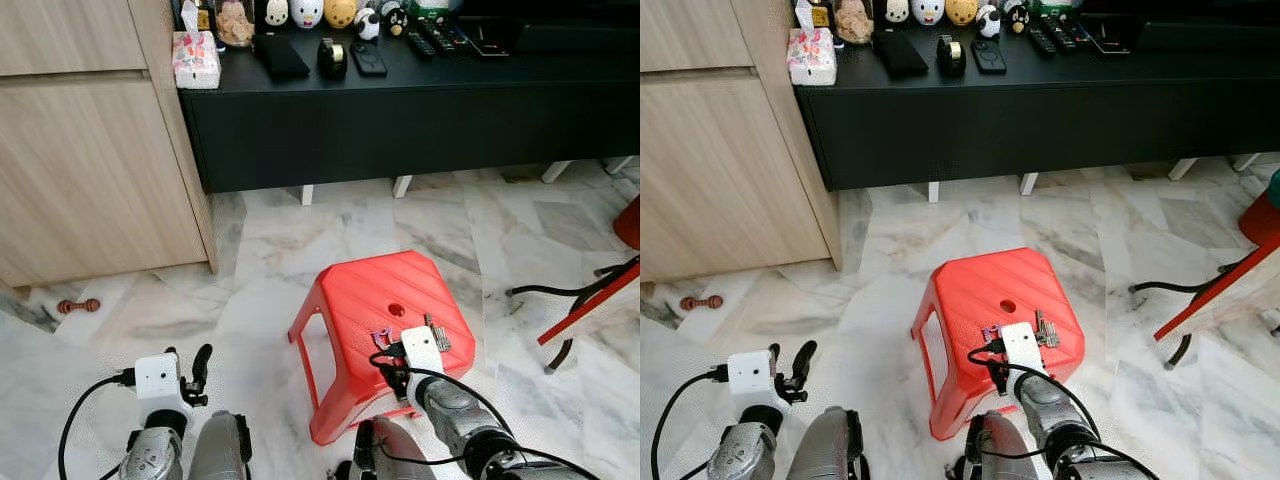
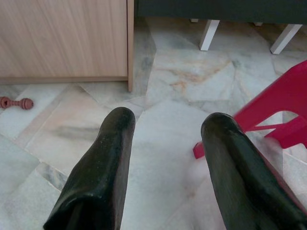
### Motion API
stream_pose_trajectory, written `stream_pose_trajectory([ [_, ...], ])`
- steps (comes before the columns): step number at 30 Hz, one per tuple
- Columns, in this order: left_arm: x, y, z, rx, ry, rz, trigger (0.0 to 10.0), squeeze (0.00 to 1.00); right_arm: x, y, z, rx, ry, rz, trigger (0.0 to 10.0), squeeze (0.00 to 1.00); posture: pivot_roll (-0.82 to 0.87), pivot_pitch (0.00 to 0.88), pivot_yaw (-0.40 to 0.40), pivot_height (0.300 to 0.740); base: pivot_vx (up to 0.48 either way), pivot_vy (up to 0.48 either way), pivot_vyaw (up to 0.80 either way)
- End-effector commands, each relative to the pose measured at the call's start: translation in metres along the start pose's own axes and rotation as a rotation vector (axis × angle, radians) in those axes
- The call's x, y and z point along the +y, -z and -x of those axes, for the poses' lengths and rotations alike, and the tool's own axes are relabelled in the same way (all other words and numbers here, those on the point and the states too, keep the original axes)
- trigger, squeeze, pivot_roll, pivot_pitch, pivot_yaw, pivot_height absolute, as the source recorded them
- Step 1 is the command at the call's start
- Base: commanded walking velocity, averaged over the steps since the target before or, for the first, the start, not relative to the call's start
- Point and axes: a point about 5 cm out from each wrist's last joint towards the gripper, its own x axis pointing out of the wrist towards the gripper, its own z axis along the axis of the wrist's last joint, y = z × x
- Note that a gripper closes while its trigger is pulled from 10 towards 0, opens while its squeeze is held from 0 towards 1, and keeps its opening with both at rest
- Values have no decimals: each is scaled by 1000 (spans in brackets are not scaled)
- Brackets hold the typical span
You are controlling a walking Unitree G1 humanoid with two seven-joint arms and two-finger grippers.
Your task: Hang keys on a hook
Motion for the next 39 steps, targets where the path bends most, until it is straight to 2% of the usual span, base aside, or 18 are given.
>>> stream_pose_trajectory([
  [1, -2, 6, 5, 17, 5, -3, 10000, 0, -2, 7, 1, 35, 13, -4, 10000, 0, 136, 215, -166, 635, 0, 0, 0],
  [7, -3, 7, 6, 20, 6, -3, 10000, 0, -5, 7, 1, 35, 27, -5, 10000, 0, 137, 216, -165, 635, 0, 0, 0],
  [8, -3, 7, 6, 20, 6, -3, 10000, 0, -5, 7, 1, 34, 29, -6, 7804, 0, 137, 216, -166, 635, 0, 0, 0],
  [9, -3, 7, 6, 20, 5, -2, 10000, 0, -6, 6, 1, 33, 31, -7, 6784, 0, 137, 216, -166, 635, 0, 0, 0],
  [10, -3, 7, 6, 21, 5, -2, 10000, 0, -6, 6, 1, 34, 33, -5, 1216, 0, 137, 216, -166, 635, 0, 0, 0],
  [11, -3, 7, 6, 22, 5, -3, 10000, 0, -7, 7, 1, 34, 34, -4, 275, 0, 138, 218, -167, 635, 0, 0, 0],
  [12, -3, 7, 6, 23, 5, -4, 10000, 0, -7, 7, 1, 35, 36, -2, 0, 0, 138, 218, -167, 635, 0, 0, 0],
  [24, -2, 10, 9, 33, 4, -8, 10000, 0, -15, -1, 1, 28, 49, -1, 0, 0, 140, 222, -164, 635, 0, 0, 0],
  [32, -1, 10, 9, 34, 6, -11, 10000, 0, -19, 16, 4, 52, 54, 0, 0, 0, 145, 224, -164, 635, 0, 0, 0],
  [39, -2, 12, 11, 46, 16, -18, 10000, 0, -19, 15, 4, 57, 52, 1, 0, 0, 146, 227, -163, 635, 0, 0, 0],
])
